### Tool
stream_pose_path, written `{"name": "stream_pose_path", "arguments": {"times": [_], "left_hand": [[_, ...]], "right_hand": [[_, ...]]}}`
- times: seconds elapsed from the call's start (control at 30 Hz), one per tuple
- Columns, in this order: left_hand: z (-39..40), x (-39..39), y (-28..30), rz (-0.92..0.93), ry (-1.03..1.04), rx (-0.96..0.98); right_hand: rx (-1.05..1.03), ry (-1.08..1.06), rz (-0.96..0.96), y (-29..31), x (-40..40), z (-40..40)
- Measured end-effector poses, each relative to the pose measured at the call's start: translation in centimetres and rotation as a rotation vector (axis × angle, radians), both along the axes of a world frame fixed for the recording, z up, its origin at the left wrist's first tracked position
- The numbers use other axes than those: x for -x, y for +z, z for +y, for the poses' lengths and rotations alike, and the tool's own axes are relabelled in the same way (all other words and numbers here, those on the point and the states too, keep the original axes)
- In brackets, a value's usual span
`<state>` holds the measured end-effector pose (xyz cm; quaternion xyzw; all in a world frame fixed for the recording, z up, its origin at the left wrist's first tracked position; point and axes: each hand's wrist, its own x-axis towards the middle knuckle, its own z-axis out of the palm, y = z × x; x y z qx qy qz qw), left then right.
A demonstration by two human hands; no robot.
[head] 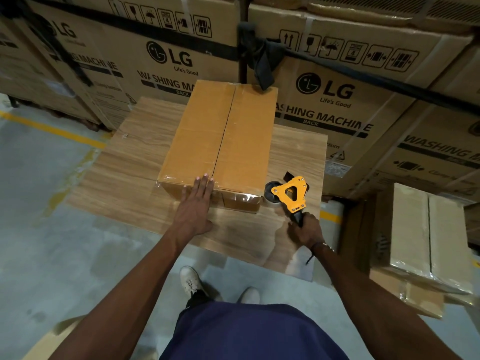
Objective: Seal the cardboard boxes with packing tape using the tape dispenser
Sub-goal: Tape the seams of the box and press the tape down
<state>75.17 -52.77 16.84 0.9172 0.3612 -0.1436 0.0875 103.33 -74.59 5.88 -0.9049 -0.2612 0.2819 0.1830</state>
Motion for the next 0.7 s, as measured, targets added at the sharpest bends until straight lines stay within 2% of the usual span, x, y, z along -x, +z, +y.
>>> {"name": "stream_pose_path", "arguments": {"times": [0.07, 0.2, 0.27, 0.37, 0.5, 0.63, 0.7], "left_hand": [[-0.1, 0.0, -0.1, 0.003, -0.001, -0.013], [-0.1, 0.0, -0.2, 0.005, -0.005, -0.035], [-0.1, 0.0, -0.3, -0.003, -0.014, -0.038], [0.1, 0.1, -0.4, -0.024, -0.016, -0.023], [0.3, 0.4, -0.2, -0.021, -0.037, -0.020], [0.6, 0.6, -0.5, -0.059, -0.056, 0.002], [1.0, 0.8, -0.9, -0.073, -0.071, 0.014]], "right_hand": [[-0.066, -0.047, -0.050, 0.8, 0.4, 0.0], [-0.452, -0.094, -0.219, 5.6, 4.2, 2.5], [-0.625, -0.076, -0.234, 8.2, 6.4, 4.4], [-0.760, -0.108, -0.223, 10.9, 9.0, 6.3], [-0.734, -0.170, -0.165, 10.9, 11.1, 7.1], [-0.680, -0.144, -0.199, 10.3, 13.0, 8.3], [-0.645, -0.207, -0.194, 10.0, 13.3, 9.2]]}}
